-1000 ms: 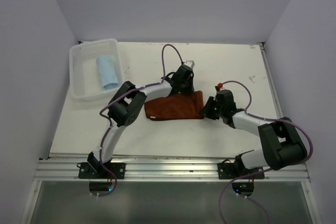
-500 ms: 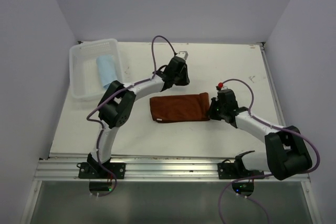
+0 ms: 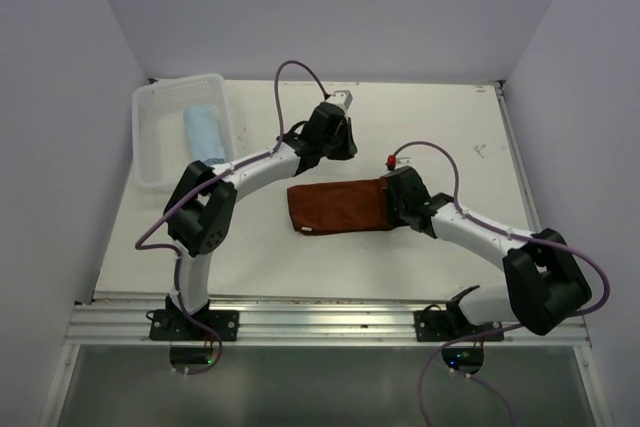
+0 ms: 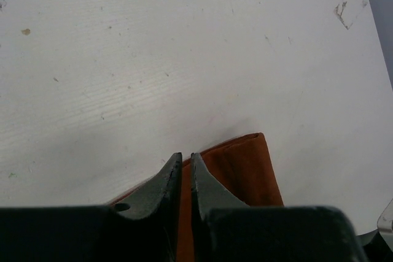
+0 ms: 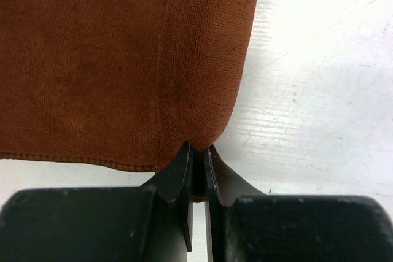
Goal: Roll the towels
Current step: Roll the towel
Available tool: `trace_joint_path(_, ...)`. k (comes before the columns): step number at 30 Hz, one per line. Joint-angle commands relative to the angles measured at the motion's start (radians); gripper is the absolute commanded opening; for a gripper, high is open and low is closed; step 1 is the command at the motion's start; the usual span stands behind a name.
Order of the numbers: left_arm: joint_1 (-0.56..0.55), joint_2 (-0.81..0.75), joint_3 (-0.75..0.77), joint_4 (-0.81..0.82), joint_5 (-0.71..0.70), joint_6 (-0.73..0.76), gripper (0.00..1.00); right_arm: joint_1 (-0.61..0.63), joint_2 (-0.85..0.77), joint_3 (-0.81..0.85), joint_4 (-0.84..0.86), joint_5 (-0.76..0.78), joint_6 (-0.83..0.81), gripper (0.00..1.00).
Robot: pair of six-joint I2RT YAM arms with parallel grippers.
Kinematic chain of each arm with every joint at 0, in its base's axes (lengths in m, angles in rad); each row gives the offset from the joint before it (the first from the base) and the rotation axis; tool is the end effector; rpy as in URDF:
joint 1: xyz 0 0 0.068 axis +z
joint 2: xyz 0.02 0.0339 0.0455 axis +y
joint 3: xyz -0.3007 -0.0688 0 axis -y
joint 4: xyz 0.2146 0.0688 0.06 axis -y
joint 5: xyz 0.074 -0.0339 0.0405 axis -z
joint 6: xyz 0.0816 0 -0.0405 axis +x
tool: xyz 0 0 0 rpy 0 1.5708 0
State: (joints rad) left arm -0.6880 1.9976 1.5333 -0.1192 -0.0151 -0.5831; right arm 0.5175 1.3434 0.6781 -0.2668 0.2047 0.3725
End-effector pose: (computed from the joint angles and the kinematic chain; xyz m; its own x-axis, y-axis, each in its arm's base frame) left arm 0.3817 -0.3121 0.2591 -0.6995 -0.1377 -0.7012 0.2875 0.8441 -0.4526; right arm 0.2253 0.1092 0.1976 -0.7879 -0.0384 -0.6147 -0.0991 0.9930 0.0650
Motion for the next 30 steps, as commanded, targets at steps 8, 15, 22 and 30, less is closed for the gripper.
trace_joint_path(8,0.005,-0.037,-0.033,0.033,0.067,-0.023,0.15,0.047,0.051,0.126,-0.146,0.22,-0.014,0.0)
trace_joint_path(15,-0.01,-0.045,-0.074,0.066,0.087,-0.026,0.14,0.058,0.08,0.158,-0.183,0.206,-0.03,0.0)
trace_joint_path(22,-0.016,-0.017,-0.05,0.066,0.132,-0.049,0.14,0.087,0.089,0.176,-0.219,0.263,-0.067,0.0)
trace_joint_path(30,0.033,0.006,-0.025,0.056,0.198,-0.104,0.13,0.134,0.099,0.179,-0.221,0.381,-0.122,0.0)
